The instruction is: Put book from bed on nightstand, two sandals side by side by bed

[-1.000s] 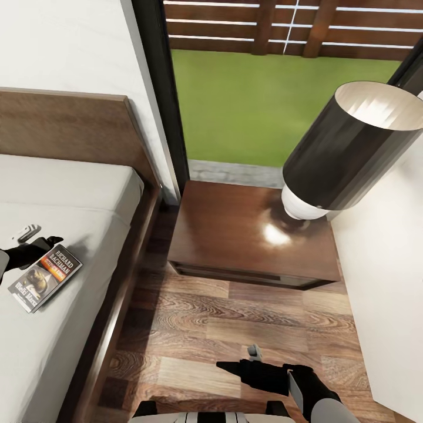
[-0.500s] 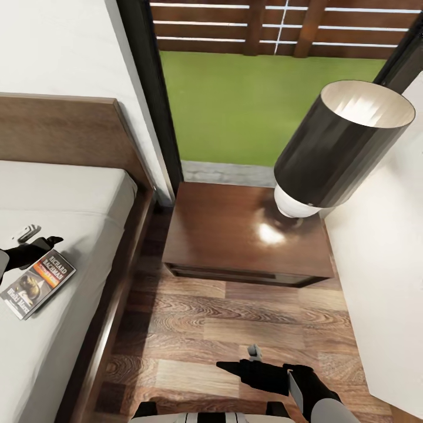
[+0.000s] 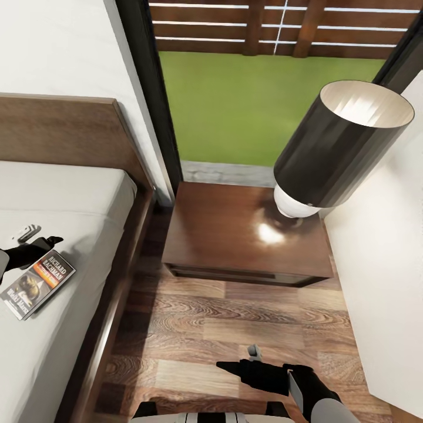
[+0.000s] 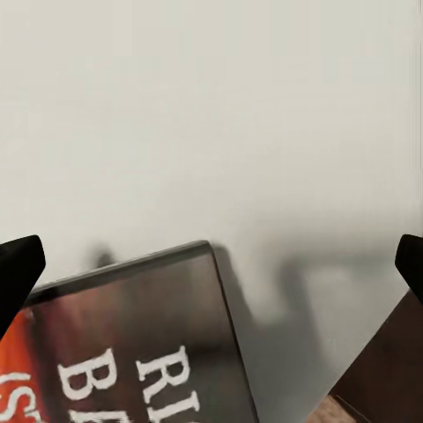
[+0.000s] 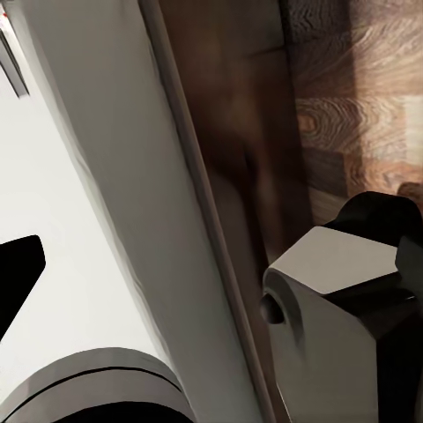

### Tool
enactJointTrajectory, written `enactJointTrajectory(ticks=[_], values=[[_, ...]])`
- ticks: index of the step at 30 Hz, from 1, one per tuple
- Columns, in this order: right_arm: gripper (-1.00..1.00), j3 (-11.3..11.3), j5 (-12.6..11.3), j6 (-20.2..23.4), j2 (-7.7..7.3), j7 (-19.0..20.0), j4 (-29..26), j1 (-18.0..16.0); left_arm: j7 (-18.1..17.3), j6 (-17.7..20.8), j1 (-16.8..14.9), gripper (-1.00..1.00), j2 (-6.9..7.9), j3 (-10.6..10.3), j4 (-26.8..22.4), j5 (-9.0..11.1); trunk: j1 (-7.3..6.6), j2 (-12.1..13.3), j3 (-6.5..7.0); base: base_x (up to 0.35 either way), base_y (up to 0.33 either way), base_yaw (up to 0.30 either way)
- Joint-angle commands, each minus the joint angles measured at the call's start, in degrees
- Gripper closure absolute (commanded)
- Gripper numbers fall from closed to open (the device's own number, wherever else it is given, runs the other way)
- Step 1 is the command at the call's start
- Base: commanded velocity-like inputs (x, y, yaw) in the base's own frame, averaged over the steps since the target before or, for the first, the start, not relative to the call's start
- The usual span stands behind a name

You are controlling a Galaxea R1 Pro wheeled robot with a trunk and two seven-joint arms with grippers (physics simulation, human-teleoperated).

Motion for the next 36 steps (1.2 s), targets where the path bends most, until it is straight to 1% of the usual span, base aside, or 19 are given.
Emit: enactJointTrajectory(ticks=[1,5,15,21,31,36], values=[[-1.00,-0.5,0.4,0.6,0.07,0.3,-0.1,0.0,-0.2,0.3,0.0,-1.00,-0.02,0.3,0.0,0.0,0.00,0.0,-0.03,0.000,0.000,-0.135],[-1.00,-0.5,0.4,0.6,0.10,0.3,-0.1,0.0,-0.2,0.3,0.0,-1.00,-0.02,0.3,0.0,0.0,0.00,0.0,-0.03,0.000,0.000,-0.174],[-1.00,-0.5,0.4,0.6,0.07,0.3,-0.1,0.0,-0.2,0.3,0.0,-1.00,-0.10,0.3,0.0,0.0,0.00,0.0,-0.03,-0.006,0.000,-0.019],[-1.00,-0.5,0.4,0.6,0.09,0.3,-0.1,0.0,-0.2,0.3,0.0,-1.00,-0.11,0.3,0.0,0.0,0.00,0.0,-0.03,-0.159,0.000,-0.001],[-1.00,-0.5,0.4,0.6,0.07,0.3,-0.1,0.0,-0.2,0.3,0.0,-1.00,-0.11,0.3,0.0,0.0,0.00,0.0,-0.03,-0.015,0.000,0.000],[-1.00,-0.5,0.5,0.6,0.09,0.3,-0.1,0.0,-0.2,0.3,0.0,-1.00,-0.11,0.3,0.0,0.0,0.00,0.0,-0.03,-0.205,0.000,0.000]])
